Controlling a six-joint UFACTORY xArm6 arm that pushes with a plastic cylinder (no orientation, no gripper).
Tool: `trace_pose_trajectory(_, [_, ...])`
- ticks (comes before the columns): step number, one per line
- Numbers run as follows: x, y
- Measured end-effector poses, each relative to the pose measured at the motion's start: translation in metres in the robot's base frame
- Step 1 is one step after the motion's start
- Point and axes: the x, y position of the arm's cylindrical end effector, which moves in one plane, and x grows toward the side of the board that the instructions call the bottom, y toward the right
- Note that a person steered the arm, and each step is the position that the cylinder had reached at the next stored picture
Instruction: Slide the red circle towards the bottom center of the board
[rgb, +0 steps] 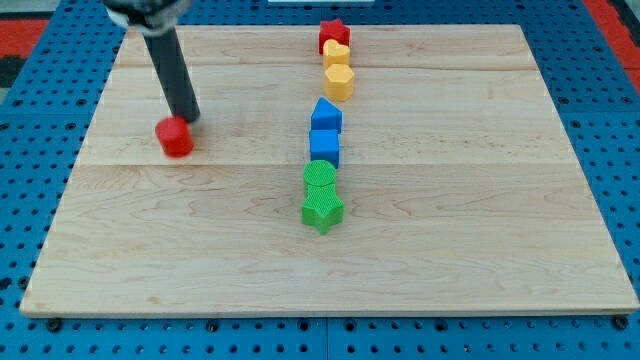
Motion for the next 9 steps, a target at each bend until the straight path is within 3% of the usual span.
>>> trace_pose_trajectory(1, [0.026,0.017])
trace_pose_trajectory(2, [-0.002,-0.017])
trace_pose_trajectory(3, [0.045,-0.032])
trace_pose_trajectory(4, [0.113,-0.002])
trace_pose_trajectory(5, [0.119,0.005])
trace_pose_trajectory(6, [0.144,-0.035])
trace_pose_trajectory(7, [0.176,0.012])
trace_pose_trajectory(8, [0.176,0.065])
trace_pose_trajectory(9, [0.170,0.000])
